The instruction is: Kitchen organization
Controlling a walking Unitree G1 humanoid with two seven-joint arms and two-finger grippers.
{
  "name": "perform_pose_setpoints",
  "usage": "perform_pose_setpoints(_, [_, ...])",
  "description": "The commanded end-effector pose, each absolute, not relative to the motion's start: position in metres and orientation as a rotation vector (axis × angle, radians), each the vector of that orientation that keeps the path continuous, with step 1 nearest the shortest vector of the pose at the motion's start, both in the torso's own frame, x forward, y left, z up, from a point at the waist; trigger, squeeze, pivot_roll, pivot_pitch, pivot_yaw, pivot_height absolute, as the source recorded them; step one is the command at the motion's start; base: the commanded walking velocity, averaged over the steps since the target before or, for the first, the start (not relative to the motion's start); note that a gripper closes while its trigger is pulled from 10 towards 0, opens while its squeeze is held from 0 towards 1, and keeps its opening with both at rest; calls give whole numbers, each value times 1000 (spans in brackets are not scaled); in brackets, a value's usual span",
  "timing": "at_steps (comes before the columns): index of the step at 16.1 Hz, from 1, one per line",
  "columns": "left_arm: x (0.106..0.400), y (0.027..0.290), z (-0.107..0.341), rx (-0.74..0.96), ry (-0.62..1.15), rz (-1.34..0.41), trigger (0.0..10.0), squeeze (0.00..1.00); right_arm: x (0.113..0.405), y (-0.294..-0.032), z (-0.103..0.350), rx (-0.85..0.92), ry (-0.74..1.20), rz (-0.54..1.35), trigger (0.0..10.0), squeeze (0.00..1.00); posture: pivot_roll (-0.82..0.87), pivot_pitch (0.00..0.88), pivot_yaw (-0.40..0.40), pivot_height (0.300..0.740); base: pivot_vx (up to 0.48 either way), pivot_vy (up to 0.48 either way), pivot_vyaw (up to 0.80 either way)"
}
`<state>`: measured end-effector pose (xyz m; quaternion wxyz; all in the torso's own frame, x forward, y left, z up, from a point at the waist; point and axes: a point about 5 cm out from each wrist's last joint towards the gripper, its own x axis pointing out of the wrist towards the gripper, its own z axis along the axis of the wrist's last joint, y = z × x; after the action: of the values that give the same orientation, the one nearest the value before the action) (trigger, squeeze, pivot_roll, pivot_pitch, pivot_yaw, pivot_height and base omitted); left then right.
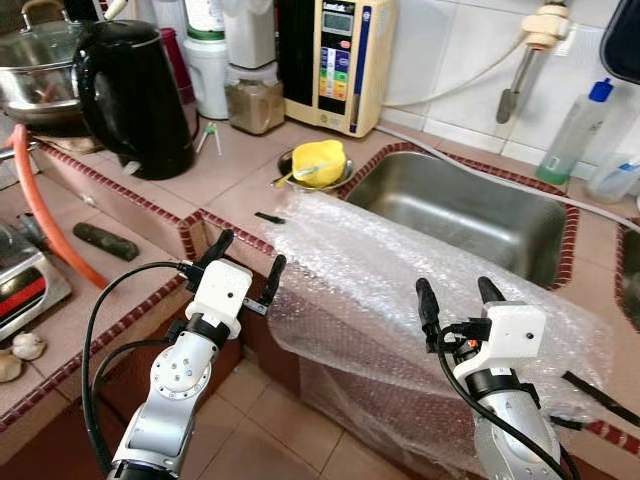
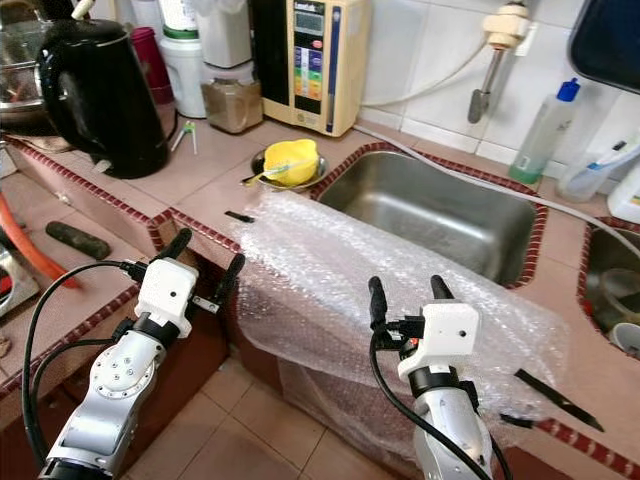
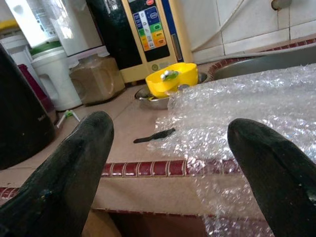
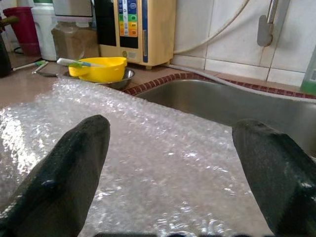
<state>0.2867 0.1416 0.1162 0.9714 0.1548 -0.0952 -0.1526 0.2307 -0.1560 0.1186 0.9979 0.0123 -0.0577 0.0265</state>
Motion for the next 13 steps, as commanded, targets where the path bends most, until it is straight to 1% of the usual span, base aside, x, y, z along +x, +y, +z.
perform_pose_setpoints(1, [286,142,113,311,-170,-316,10000,0,231,-158,119,20,-113,48,10000,0,157,0,-3,740,0,352,0])
perform_pose_setpoints(6, [286,141,112,312,-164,-330,10000,0,230,-157,119,22,-112,46,10000,0,155,0,1,740,0,365,0])
perform_pose_setpoints(11, [285,141,110,316,-157,-333,10000,0,229,-156,118,21,-110,46,10000,0,156,0,1,740,0,446,0])
perform_pose_setpoints(13, [283,140,111,333,-169,-340,10000,0,229,-157,118,20,-109,49,10000,0,158,0,-3,740,0,0,0])
